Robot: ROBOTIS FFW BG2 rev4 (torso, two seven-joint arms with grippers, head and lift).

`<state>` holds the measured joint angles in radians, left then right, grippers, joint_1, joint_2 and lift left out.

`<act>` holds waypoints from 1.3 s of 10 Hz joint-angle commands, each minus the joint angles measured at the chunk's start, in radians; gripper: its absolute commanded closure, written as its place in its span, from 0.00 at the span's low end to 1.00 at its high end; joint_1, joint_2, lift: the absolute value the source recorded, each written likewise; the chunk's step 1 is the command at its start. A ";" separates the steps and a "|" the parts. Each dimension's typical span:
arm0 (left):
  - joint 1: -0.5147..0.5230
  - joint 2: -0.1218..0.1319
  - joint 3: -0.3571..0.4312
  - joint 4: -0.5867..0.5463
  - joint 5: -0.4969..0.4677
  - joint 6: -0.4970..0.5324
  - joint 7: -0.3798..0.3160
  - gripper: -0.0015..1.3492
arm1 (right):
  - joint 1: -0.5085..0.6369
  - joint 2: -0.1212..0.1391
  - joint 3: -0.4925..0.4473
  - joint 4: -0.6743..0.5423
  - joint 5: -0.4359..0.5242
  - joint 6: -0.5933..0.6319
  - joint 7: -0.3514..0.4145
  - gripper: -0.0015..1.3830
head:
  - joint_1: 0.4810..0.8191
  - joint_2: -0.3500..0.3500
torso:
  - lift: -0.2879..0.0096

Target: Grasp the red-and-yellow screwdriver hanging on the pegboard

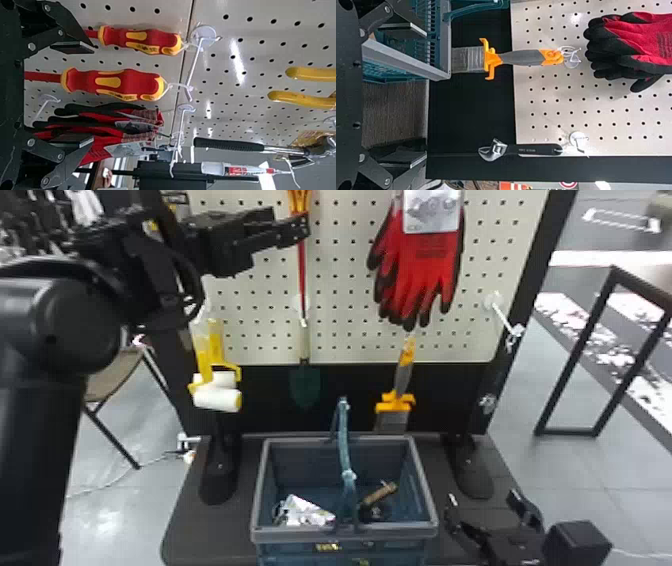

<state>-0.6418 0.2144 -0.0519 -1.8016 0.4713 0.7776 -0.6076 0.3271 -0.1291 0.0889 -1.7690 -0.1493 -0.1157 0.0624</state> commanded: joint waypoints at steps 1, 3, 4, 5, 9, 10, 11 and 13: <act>-0.056 0.013 -0.034 0.051 0.006 0.006 -0.023 0.35 | -0.005 -0.001 0.000 0.005 -0.010 0.001 0.011 0.16 | 0.20 0.50 | 0.63; -0.111 0.028 -0.075 0.130 0.003 -0.011 -0.063 0.35 | -0.016 -0.006 0.000 0.013 -0.016 0.001 0.042 0.16 | 0.20 0.50 | 0.63; -0.127 0.029 -0.086 0.148 0.003 -0.021 -0.069 0.35 | -0.019 -0.007 0.000 0.014 -0.023 0.001 0.051 0.16 | 0.20 0.50 | 0.63; -0.137 0.028 -0.092 0.156 0.004 -0.026 -0.069 0.35 | -0.023 -0.007 0.000 0.019 -0.026 0.002 0.066 0.16 | 0.20 0.50 | 0.63; -0.199 0.031 -0.138 0.199 -0.013 -0.052 -0.093 0.46 | -0.045 -0.009 -0.001 0.039 -0.046 0.016 0.129 0.16 | 0.20 0.50 | 0.63; -0.200 0.026 -0.138 0.199 -0.022 -0.047 -0.095 0.72 | -0.046 -0.009 -0.001 0.040 -0.049 0.018 0.132 0.16 | 0.20 0.50 | 0.63; -0.202 0.023 -0.141 0.199 -0.033 -0.044 -0.101 0.76 | -0.045 -0.010 -0.001 0.040 -0.055 0.021 0.135 0.16 | 0.20 0.50 | 0.63; -0.203 0.023 -0.144 0.200 -0.042 -0.044 -0.107 0.90 | -0.045 -0.010 -0.001 0.043 -0.061 0.021 0.139 0.16 | 0.20 0.50 | 0.63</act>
<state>-0.8452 0.2378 -0.1957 -1.6016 0.4313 0.7331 -0.7147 0.2818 -0.1397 0.0874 -1.7259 -0.2087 -0.0951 0.2010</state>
